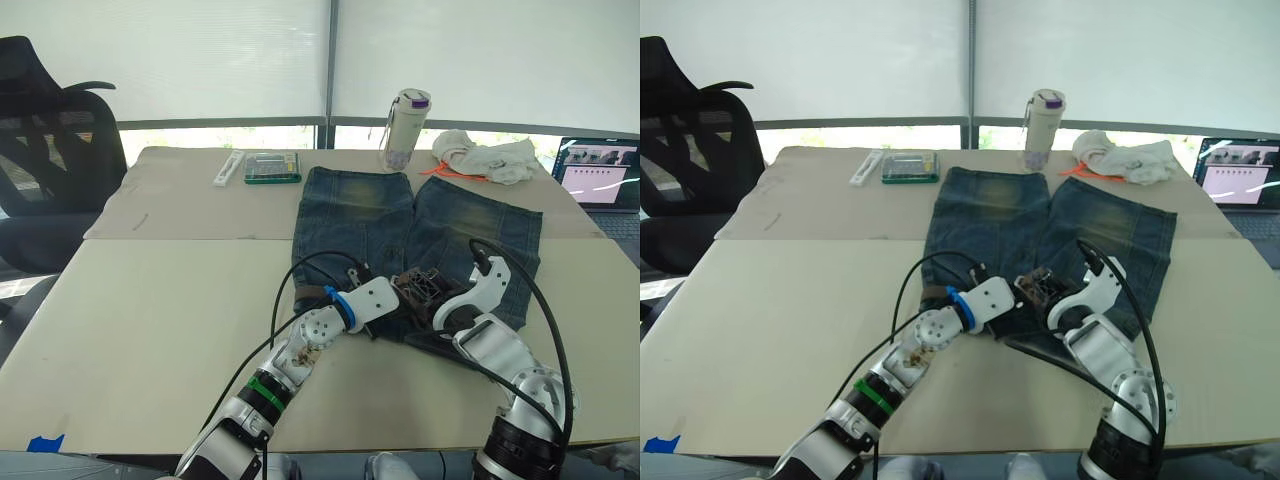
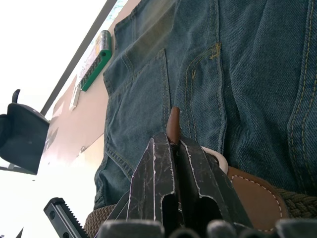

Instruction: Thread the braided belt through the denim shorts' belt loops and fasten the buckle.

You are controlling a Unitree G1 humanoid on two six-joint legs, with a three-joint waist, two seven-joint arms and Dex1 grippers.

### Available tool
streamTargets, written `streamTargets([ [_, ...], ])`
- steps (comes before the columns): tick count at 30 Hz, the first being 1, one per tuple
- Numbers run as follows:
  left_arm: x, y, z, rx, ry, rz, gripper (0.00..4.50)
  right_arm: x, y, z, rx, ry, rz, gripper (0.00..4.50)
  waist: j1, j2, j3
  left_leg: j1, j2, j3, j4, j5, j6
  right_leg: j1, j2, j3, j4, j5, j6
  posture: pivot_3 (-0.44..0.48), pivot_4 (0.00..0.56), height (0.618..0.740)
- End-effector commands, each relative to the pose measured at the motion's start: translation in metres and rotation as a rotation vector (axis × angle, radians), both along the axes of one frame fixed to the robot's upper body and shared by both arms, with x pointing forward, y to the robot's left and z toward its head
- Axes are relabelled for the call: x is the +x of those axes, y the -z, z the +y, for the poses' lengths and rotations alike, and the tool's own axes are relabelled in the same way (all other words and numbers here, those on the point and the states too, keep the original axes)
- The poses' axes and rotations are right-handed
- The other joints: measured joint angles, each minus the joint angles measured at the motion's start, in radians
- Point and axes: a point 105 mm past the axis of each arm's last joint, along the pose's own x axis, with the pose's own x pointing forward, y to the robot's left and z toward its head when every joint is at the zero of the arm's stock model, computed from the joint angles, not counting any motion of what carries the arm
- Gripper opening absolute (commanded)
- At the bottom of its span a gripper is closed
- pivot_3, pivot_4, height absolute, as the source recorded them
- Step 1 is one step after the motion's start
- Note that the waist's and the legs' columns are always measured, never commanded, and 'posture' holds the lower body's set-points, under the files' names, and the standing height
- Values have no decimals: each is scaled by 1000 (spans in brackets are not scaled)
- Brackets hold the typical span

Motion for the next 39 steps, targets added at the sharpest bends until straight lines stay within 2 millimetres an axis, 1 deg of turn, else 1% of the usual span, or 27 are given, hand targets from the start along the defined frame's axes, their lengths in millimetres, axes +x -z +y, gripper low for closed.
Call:
streamTargets([
  [1, -6, -11, -5, -28, 49, -42, 985, -2, -9, -5, 13, 7, -38, 0, 1, 0, 0, 0, 0, 0, 0, 0, 0, 0, 0, 0, 0, 0, 0, 0, 150, 737],
  [4, -1, -6, 3, -5, 12, -51, 2021, -5, -10, -24, -28, 30, -50, 0, 1, 0, 0, 0, 0, 0, 0, 0, 0, 0, 0, 0, 0, 0, 0, 0, 150, 737],
  [6, 1, -1, 9, 14, 7, -42, 2621, -10, -12, -35, -128, 7, -66, 0, 3, 0, 0, 0, 0, 0, 0, 0, 0, 0, 0, 0, 0, 0, 0, 0, 150, 737],
  [7, 1, 2, 11, 23, 6, -39, 2621, -12, -13, -41, -157, 4, -69, 0, 3, 0, 0, 0, 0, 0, 0, 0, 0, 0, 0, 0, -1, 0, 0, 0, 150, 737],
  [11, 4, 11, 27, 45, -20, -17, 2621, -22, -23, -76, -186, 64, -100, 0, 3, 0, 0, 0, 0, 0, 0, 0, 1, 0, 0, 0, -1, 0, 0, 0, 150, 737],
  [16, 4, 16, 34, 58, -22, -9, 2621, -27, -35, -100, -222, 104, -126, 0, 2, 0, 0, 0, 0, 0, 0, 0, 1, 0, 0, 1, -1, 0, 0, 0, 150, 737],
  [17, 5, 17, 35, 61, -24, -6, 2621, -29, -40, -109, -243, 124, -133, 0, 2, 0, 0, 0, 0, 0, 0, 0, 1, 0, 0, 1, -1, 0, 0, 0, 150, 737],
  [19, 5, 18, 36, 64, -26, -1, 2621, -31, -49, -123, -273, 149, -149, 0, 2, 0, 0, 0, 0, 0, 0, 0, 1, 0, 0, 1, -1, 0, 0, 0, 150, 737],
  [22, 5, 19, 38, 64, -26, 3, 2621, -32, -70, -133, -299, 169, -197, 0, 4, 0, 0, 0, 0, 1, 0, -1, 1, 1, 0, 2, -1, 0, 0, 0, 150, 737],
  [23, 4, 19, 38, 64, -23, 4, 2621, -31, -78, -133, -301, 163, -220, 0, 3, 0, 0, 0, 0, 1, 0, -1, 1, 1, 0, 1, -1, 0, 0, 0, 150, 737],
  [26, 0, 14, 37, 30, 2, 8, 2621, -27, -100, -122, -280, 126, -290, 0, 1, 0, 0, 0, 0, 1, 0, -1, 1, 0, 0, 2, -1, 0, 0, 0, 150, 737],
  [28, -4, 10, 36, 13, 25, 3, 2621, -24, -110, -108, -243, 83, -326, 0, 2, 0, 0, 1, 1, 0, -1, -1, 1, 0, 0, 1, -1, 0, 0, 0, 150, 737],
  [30, -7, 4, 36, -1, 44, -9, 2621, -21, -116, -95, -208, 47, -346, 0, 3, 0, 0, 0, 1, 1, -1, -1, 1, 0, 0, 1, -1, 0, 0, 0, 150, 737],
  [32, -10, -12, 38, -38, 67, -44, 2621, -15, -121, -73, -154, -4, -364, 0, 2, 0, 0, 0, 1, 1, -1, 0, 1, 1, 0, 1, -1, 0, 0, 0, 150, 737],
  [35, -18, -41, 40, -101, 112, -95, 2621, -8, -126, -45, -82, -62, -378, 0, 1, 0, 0, 0, 1, 1, 0, 0, 1, 0, 0, 2, -1, 0, 0, 0, 150, 737],
  [37, -22, -56, 40, -144, 127, -109, 2621, -6, -127, -34, -64, -82, -380, 0, 5, 0, 0, 0, 1, 1, -1, 0, 1, 0, 0, 2, -1, 0, 0, 0, 150, 737],
  [39, -16, -81, 42, -241, 95, -105, 2621, -3, -128, -17, -37, -129, -380, 0, 5, 0, 0, -1, 0, 0, 0, 0, 1, 0, 0, 2, -1, 0, 0, 0, 150, 737],
])
